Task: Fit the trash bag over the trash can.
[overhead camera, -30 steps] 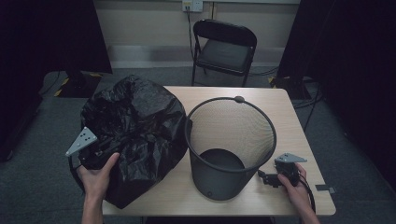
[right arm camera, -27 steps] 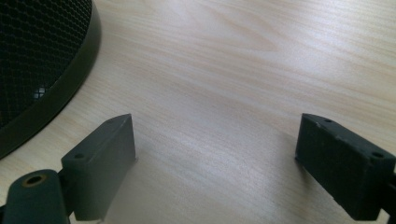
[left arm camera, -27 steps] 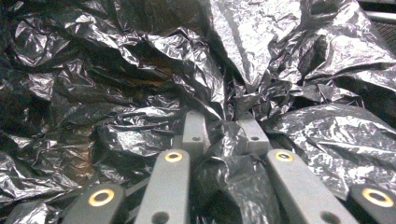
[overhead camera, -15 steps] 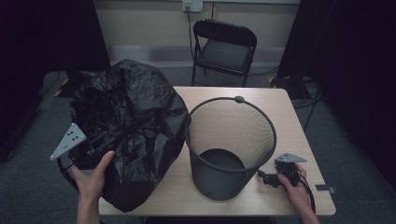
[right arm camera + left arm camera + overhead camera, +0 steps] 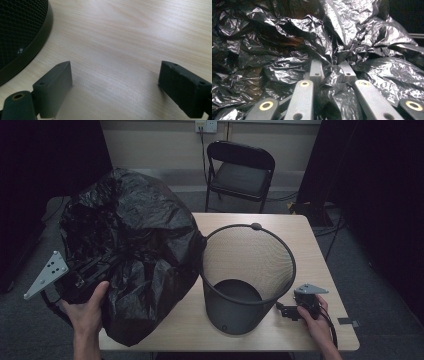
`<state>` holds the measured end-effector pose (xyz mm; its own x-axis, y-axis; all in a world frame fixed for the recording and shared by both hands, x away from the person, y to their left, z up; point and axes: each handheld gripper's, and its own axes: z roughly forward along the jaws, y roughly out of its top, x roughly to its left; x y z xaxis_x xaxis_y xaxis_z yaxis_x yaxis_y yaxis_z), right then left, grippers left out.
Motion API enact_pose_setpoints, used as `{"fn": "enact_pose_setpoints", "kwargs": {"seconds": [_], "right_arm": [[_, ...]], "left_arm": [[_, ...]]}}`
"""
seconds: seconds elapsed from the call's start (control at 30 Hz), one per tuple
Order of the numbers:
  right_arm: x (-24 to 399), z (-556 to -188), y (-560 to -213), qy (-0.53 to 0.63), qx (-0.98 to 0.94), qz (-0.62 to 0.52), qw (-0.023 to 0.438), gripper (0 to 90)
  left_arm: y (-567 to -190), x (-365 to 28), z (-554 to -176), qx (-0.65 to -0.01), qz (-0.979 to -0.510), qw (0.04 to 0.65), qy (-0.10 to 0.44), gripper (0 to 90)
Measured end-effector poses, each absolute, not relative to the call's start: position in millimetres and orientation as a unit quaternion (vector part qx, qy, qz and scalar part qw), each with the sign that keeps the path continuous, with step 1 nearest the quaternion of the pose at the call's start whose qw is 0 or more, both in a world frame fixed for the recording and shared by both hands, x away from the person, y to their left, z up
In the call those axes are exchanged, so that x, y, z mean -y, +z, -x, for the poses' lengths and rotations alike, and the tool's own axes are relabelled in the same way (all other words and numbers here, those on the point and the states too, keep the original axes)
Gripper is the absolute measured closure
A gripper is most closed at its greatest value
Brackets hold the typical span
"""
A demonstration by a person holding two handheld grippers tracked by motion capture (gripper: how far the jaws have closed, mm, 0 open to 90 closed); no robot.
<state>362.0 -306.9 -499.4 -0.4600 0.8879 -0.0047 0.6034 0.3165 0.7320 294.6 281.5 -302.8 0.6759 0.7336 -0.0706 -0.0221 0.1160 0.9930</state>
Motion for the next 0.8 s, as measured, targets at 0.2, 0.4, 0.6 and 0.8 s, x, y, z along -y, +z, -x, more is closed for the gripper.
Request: {"fn": "enact_pose_setpoints", "kwargs": {"seconds": [0.2,0.4,0.6,0.8], "right_arm": [[307,-362,-499,0.340,-0.784,-0.476,0.209,11.2],[307,-362,-499,0.340,-0.784,-0.476,0.209,11.3],[307,-362,-499,0.340,-0.784,-0.476,0.209,11.3],[307,-362,-499,0.340,-0.784,-0.476,0.208,11.2]], "left_arm": [[-294,-261,-290,-0.266,-0.618,0.687,0.274,77.8],[-288,-237,-291,-0.247,-0.618,0.699,0.261,77.8],[-278,-214,-297,-0.228,-0.617,0.712,0.245,77.7],[-275,-184,-301,-0.207,-0.632,0.706,0.242,77.8]]}}
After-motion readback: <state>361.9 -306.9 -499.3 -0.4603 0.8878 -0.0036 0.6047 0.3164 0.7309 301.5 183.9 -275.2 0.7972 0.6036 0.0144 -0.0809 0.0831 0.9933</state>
